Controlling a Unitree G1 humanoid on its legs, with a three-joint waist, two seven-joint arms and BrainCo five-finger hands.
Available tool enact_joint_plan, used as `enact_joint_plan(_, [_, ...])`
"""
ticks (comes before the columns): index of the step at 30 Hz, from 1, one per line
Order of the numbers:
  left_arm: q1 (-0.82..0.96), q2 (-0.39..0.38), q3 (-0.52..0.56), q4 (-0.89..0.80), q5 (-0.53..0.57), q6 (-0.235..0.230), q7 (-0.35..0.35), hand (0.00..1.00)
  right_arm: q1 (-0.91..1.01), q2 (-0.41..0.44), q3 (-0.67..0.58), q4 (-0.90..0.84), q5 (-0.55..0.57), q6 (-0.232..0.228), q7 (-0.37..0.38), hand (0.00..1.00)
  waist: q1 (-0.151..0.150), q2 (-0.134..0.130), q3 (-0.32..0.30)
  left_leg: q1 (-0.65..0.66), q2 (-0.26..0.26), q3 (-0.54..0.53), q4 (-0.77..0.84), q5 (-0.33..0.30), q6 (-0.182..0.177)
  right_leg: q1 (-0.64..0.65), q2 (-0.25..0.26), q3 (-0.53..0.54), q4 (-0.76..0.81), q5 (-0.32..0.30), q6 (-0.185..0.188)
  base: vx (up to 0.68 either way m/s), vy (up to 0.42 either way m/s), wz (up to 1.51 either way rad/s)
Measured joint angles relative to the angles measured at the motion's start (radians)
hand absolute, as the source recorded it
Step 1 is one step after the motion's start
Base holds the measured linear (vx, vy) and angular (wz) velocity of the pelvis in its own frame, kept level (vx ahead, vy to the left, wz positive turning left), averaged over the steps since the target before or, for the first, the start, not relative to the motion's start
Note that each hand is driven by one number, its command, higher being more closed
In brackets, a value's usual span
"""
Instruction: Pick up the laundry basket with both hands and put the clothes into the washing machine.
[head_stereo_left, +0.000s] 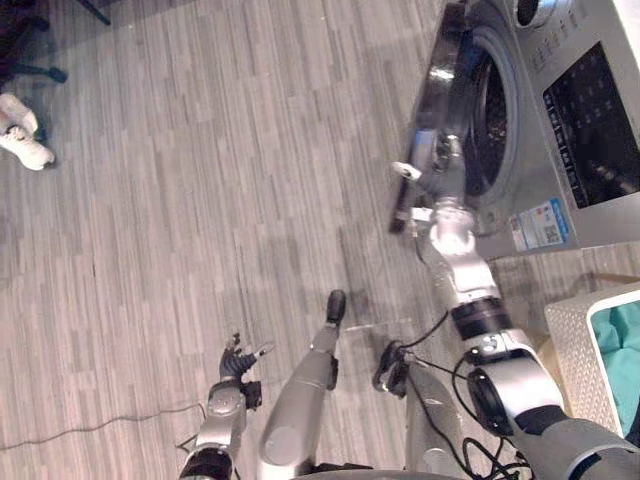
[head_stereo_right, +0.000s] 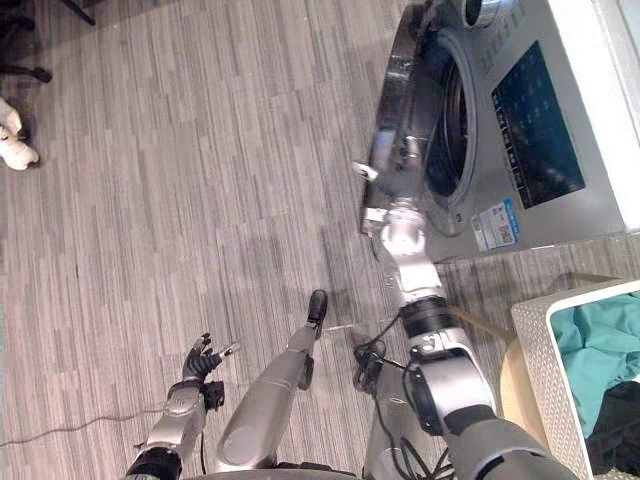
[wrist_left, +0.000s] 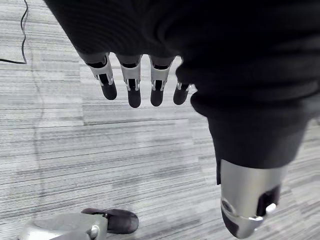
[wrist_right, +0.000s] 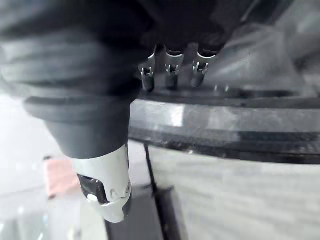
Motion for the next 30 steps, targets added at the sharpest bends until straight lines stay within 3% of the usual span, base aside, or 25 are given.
enact_joint_plan(2, [-0.036, -0.016, -0.001, -0.001, 0.000, -0.002, 0.003, 0.00, -0.068, 0.025, 0.044, 0.000, 0.006, -0.007, -0.002, 0.00, 0.043, 0.011, 0.004, -0.018, 0.016, -0.010, -0.013, -0.031, -0.035, 0.002, -0.002, -0.060, -0.009, 0.002, -0.009, -0.09, -0.131, 0.56])
enact_joint_plan(5, [-0.075, -0.041, -0.001, -0.002, 0.001, -0.001, 0.003, 0.00, -0.221, 0.072, 0.184, -0.012, 0.007, -0.039, 0.051, 0.00, 0.089, 0.031, 0.014, -0.063, 0.024, 0.017, 0.067, -0.019, -0.003, 0.008, -0.032, -0.141, 0.026, -0.018, -0.037, 0.00, -0.096, 0.66])
enact_joint_plan(8, [-0.089, -0.040, -0.028, -0.061, 0.000, -0.013, 0.006, 0.00, -0.348, 0.099, 0.185, -0.039, 0.030, -0.084, 0.070, 0.00, 0.131, 0.037, 0.018, -0.074, -0.026, -0.089, 0.084, -0.010, -0.008, 0.043, -0.051, -0.191, 0.065, -0.056, -0.013, 0.08, -0.069, 1.23])
enact_joint_plan(10, [-0.078, -0.040, -0.033, -0.062, -0.001, -0.013, 0.006, 0.00, -0.387, 0.093, 0.172, -0.031, 0.039, -0.091, 0.068, 0.00, 0.150, 0.037, 0.018, -0.071, -0.035, -0.108, 0.064, -0.009, -0.009, 0.054, -0.051, -0.190, 0.070, -0.063, -0.009, 0.06, -0.067, 0.81])
enact_joint_plan(15, [-0.073, -0.039, -0.049, -0.063, -0.011, -0.002, 0.009, 0.00, -0.341, 0.048, 0.180, -0.067, 0.034, -0.072, 0.063, 0.00, 0.143, 0.013, 0.033, -0.049, -0.024, -0.040, 0.049, 0.003, -0.005, 0.053, -0.050, -0.123, 0.064, -0.063, -0.006, 0.01, -0.030, -0.06])
enact_joint_plan(19, [-0.148, -0.019, -0.099, -0.114, -0.019, 0.001, 0.029, 0.00, -0.141, -0.049, 0.207, -0.290, -0.013, -0.067, 0.073, 0.00, 0.075, -0.029, 0.056, -0.030, 0.022, 0.036, 0.032, 0.007, 0.000, 0.042, -0.004, -0.037, 0.001, -0.028, 0.011, -0.05, -0.032, -0.76])
enact_joint_plan(21, [-0.222, 0.022, -0.144, -0.134, -0.019, 0.001, 0.033, 0.00, -0.007, -0.120, 0.214, -0.332, -0.036, -0.067, 0.089, 0.00, 0.010, -0.055, 0.066, -0.018, 0.054, 0.077, 0.018, 0.010, 0.005, 0.031, 0.033, 0.025, -0.033, 0.009, 0.008, -0.08, -0.043, -0.90])
enact_joint_plan(24, [-0.310, 0.057, -0.187, -0.134, -0.018, 0.004, 0.036, 0.00, 0.149, -0.215, 0.253, -0.369, -0.064, -0.057, 0.152, 0.00, -0.048, -0.074, 0.069, 0.002, 0.089, 0.135, -0.001, 0.011, 0.006, 0.020, 0.073, 0.103, -0.075, 0.054, 0.011, -0.05, -0.027, -0.85])
enact_joint_plan(27, [-0.406, 0.098, -0.227, -0.110, -0.008, 0.005, 0.037, 0.00, 0.267, -0.288, 0.304, -0.473, -0.105, -0.056, 0.243, 0.00, -0.093, -0.077, 0.069, 0.021, 0.105, 0.185, -0.039, 0.024, 0.016, -0.003, 0.090, 0.163, -0.088, 0.074, 0.010, -0.03, -0.033, -0.64])
enact_joint_plan(30, [-0.503, 0.150, -0.232, -0.040, -0.009, 0.009, 0.038, 0.00, 0.325, -0.300, 0.308, -0.537, -0.128, -0.060, 0.294, 0.00, -0.130, -0.078, 0.069, 0.022, 0.112, 0.212, -0.052, 0.025, 0.016, -0.029, 0.096, 0.194, -0.083, 0.079, 0.010, -0.03, -0.045, -0.42])
